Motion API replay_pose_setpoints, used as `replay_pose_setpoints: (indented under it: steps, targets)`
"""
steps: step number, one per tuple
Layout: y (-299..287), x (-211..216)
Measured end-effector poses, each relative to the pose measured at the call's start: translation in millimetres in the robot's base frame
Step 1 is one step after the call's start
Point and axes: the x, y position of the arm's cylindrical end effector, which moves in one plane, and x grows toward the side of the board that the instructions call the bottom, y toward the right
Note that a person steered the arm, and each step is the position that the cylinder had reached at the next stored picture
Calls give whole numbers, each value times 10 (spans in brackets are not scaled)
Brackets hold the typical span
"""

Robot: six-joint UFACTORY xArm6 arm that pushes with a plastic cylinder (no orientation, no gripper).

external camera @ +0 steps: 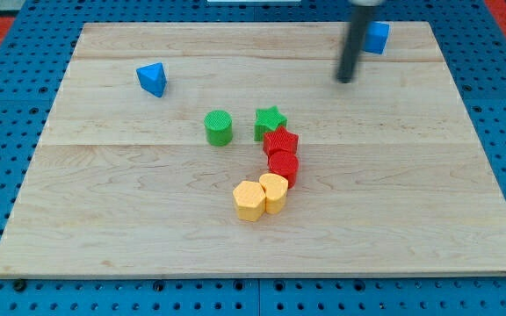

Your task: Place the triangle parallel to the cube

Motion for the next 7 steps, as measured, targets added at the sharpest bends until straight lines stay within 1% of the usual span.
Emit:
replay_pose_setpoints:
  steps: [1, 2, 3, 4, 6, 7]
  targets:
    - [-966, 340]
    - [-2219, 483]
    - [-2092, 126]
    - [-800, 89]
    - [-2180, 274]
    - [-1876, -184]
